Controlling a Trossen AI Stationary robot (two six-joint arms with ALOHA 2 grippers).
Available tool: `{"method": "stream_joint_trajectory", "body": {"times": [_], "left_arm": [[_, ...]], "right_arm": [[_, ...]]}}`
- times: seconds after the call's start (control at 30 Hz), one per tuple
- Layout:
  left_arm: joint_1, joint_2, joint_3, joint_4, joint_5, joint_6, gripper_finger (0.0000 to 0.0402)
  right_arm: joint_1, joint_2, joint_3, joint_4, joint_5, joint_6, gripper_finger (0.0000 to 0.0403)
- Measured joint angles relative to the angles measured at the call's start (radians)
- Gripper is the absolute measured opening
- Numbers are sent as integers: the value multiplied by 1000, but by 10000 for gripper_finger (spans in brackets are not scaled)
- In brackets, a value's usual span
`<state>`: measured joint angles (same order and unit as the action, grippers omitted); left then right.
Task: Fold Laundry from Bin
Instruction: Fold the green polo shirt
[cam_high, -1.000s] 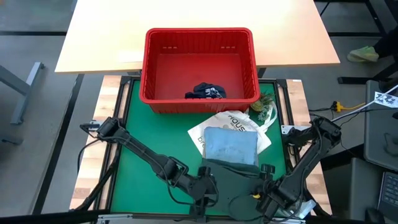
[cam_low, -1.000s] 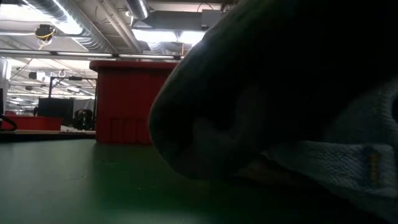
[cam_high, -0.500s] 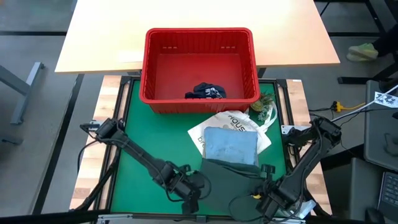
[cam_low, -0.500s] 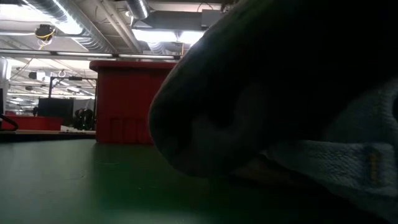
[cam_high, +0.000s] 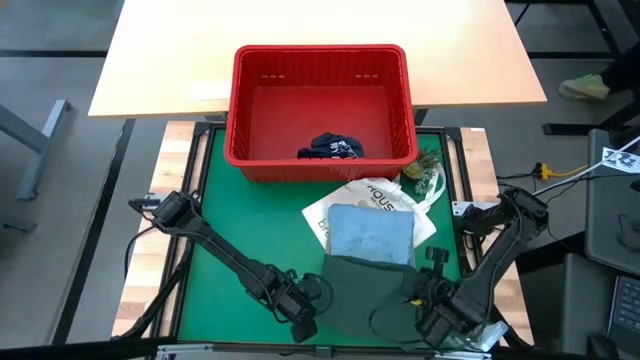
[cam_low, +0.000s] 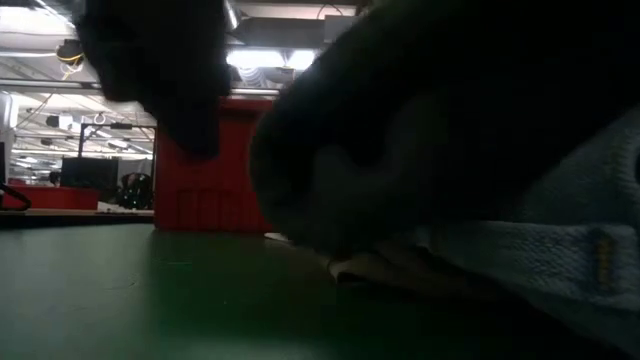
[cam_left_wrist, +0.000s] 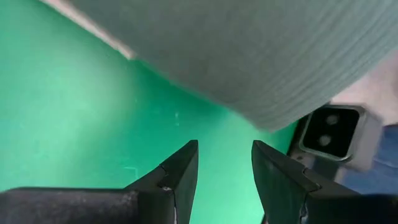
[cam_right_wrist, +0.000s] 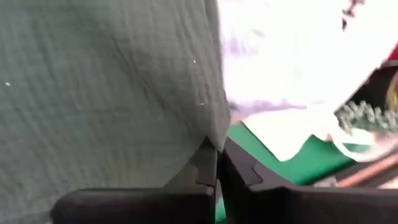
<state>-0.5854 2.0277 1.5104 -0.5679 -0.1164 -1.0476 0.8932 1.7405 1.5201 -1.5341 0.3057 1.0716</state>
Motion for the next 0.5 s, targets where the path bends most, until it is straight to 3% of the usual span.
{"method": "stream_joint_trajectory", "body": {"times": [0.17, 0.5], "left_arm": [[0, 0, -62, 98, 25, -49, 143], [0, 0, -78, 111, 36, -50, 143]], "right_arm": [[-39, 0, -15, -5, -81, -5, 15], [-64, 0, -15, 14, -167, -29, 56]]}}
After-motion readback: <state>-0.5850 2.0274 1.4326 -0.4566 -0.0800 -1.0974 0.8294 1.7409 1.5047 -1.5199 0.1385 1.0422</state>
